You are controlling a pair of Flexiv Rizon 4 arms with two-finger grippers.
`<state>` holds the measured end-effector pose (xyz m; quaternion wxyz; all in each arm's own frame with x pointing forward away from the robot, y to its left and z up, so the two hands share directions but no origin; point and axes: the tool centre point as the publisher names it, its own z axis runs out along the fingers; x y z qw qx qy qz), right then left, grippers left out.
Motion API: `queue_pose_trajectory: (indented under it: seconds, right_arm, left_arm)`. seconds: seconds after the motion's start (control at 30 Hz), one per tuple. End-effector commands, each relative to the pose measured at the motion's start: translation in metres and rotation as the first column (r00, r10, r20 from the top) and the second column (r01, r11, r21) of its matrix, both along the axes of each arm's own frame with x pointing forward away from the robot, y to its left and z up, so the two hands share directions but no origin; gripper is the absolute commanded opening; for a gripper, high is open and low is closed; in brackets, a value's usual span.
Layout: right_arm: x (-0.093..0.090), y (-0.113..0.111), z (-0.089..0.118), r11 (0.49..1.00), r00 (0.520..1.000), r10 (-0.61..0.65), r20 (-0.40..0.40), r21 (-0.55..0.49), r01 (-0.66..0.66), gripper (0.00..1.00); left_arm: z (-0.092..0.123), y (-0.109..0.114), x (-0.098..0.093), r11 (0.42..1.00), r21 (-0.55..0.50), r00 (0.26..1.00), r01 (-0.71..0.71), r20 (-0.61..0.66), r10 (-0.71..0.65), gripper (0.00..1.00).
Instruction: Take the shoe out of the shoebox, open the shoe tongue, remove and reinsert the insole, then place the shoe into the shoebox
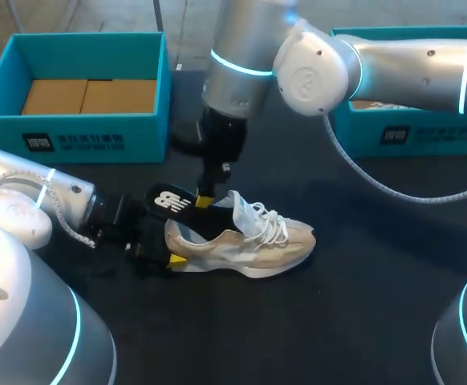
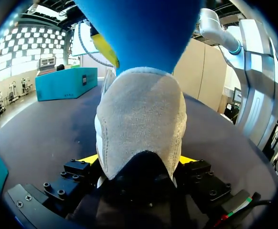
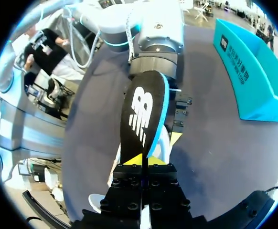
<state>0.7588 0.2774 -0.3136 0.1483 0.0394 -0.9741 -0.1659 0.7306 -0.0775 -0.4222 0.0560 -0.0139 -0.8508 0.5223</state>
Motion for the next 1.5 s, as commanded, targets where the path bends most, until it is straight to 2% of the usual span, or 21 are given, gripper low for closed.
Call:
queue_pose_trajectory:
  seconds: [0.03, 0.07, 0.1, 0.33, 0.4, 0.53, 0.67, 0.9, 1.17, 1.5]
  right_arm:
    - [0.004, -0.001, -0.006, 1.000, 0.998, 0.008, -0.060, 0.028, -0.007, 0.29]
    - [0.004, -0.001, -0.007, 0.999, 0.997, 0.010, -0.071, 0.037, -0.007, 0.37]
    - [0.003, -0.001, -0.007, 0.999, 0.997, 0.009, -0.080, 0.049, -0.005, 0.38]
    - [-0.002, -0.002, -0.009, 0.990, 0.984, -0.046, -0.174, 0.123, 0.068, 0.39]
    - [-0.005, -0.003, -0.008, 0.987, 0.979, -0.068, -0.193, 0.129, 0.094, 0.36]
    - [-0.012, 0.000, -0.003, 0.977, 0.967, -0.114, -0.226, 0.150, 0.150, 0.36]
    - [-0.019, 0.006, 0.000, 0.967, 0.957, -0.165, -0.239, 0.152, 0.205, 0.39]
    - [-0.022, 0.018, 0.002, 0.961, 0.952, -0.164, -0.260, 0.175, 0.214, 0.38]
    - [-0.021, 0.024, -0.008, 0.958, 0.947, -0.162, -0.277, 0.188, 0.218, 0.35]
    - [-0.017, 0.022, -0.018, 0.953, 0.939, -0.161, -0.306, 0.201, 0.229, 0.38]
  left_arm:
    - [-0.001, -0.001, 0.000, 1.000, 0.001, 1.000, 0.000, 0.000, 0.000, 0.00]
    - [-0.001, -0.001, 0.000, 1.000, 0.001, 1.000, 0.000, 0.000, 0.000, 0.00]
    - [-0.001, -0.001, 0.000, 1.000, 0.001, 1.000, 0.000, 0.000, 0.000, 0.00]
    - [-0.001, -0.001, 0.000, 1.000, 0.001, 1.000, 0.000, 0.000, 0.000, 0.00]
    - [-0.001, -0.001, 0.000, 1.000, 0.001, 1.000, 0.000, 0.000, 0.000, 0.00]
    - [-0.001, -0.001, 0.000, 1.000, 0.001, 1.000, 0.000, 0.000, 0.000, 0.00]
    - [-0.001, -0.001, 0.000, 1.000, 0.001, 1.000, 0.000, 0.000, 0.000, 0.00]
    - [-0.001, -0.001, 0.000, 1.000, 0.001, 1.000, 0.000, 0.000, 0.000, 0.00]
    - [-0.001, -0.001, 0.000, 1.000, 0.001, 1.000, 0.000, 0.000, 0.000, 0.00]
    - [-0.001, -0.001, 0.000, 1.000, 0.001, 1.000, 0.000, 0.000, 0.000, 0.00]
